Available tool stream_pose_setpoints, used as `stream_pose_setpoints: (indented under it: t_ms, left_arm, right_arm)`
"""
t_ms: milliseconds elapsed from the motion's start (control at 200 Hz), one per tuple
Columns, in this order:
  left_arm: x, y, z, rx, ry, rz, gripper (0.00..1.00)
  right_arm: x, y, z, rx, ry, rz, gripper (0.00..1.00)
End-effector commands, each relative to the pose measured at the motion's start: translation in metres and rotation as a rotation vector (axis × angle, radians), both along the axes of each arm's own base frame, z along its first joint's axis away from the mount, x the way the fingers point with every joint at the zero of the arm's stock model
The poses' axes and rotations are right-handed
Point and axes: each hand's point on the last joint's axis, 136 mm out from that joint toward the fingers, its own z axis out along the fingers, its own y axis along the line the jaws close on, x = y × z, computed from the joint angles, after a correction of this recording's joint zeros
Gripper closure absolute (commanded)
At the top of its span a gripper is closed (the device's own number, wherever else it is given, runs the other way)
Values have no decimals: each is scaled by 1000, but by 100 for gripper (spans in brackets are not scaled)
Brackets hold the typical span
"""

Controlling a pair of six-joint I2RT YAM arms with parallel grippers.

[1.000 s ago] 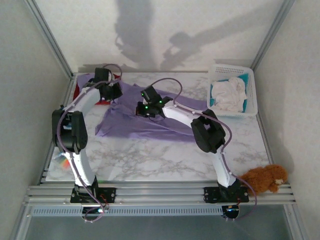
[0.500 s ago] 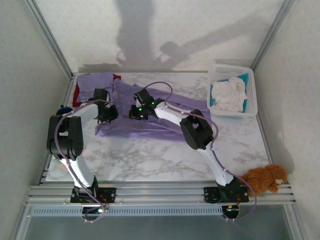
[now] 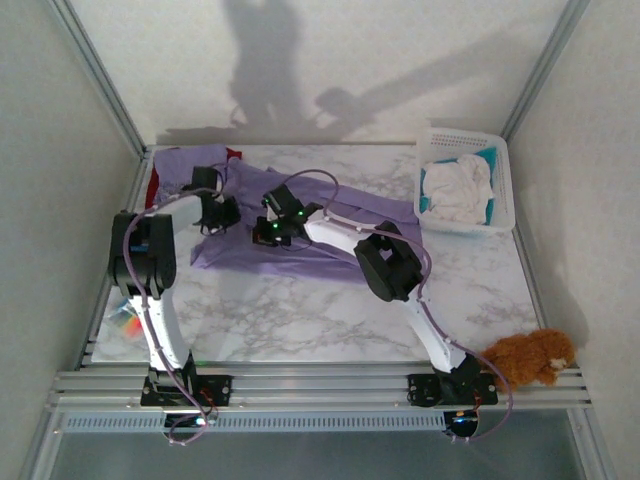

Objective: Fold and stack the t-shirts

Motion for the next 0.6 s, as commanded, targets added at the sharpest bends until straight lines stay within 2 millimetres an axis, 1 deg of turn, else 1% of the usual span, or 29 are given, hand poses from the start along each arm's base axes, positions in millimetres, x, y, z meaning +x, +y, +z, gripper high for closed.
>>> stream_pose_setpoints:
  t_ms: [0,60,155,245,320,400,476,486,516,596]
  left_arm:
    - [39,-8,20,-29,-67,-12,100]
    - [59,-17,26,-73,-91,-21,100]
    - [85,-33,39,-122,-126,-28,100]
    - [104,-47,48,-128,-146,-46,100]
    - [112,-53,54,-128,-155,-51,100]
    - [108,-55,63,-101,-164,-57,100]
    - [95,-50,72,-62,-170,-54,100]
    - [93,-49,76,-57,-176,-52,100]
    - [86,-44,80,-37,-180,-42,100]
    - [57,-33,87,7,-179,-17,100]
  right_arm:
    - [-19,-7,-4,4,24,-32,100]
    - [-31,-9,-13,-2,36,-31,100]
    - [-41,-11,-18,-24,44,-16,100]
    - [-45,-11,-16,-35,29,-2,100]
    - [-42,-12,-9,-38,7,0,100]
    - [-38,-12,3,-35,-32,5,100]
    - [-30,-11,15,-33,-78,1,100]
    - [-30,-11,16,-33,-80,2,100]
    - [-25,-11,17,-31,-87,-1,100]
    - [-18,-5,18,-16,-90,1,100]
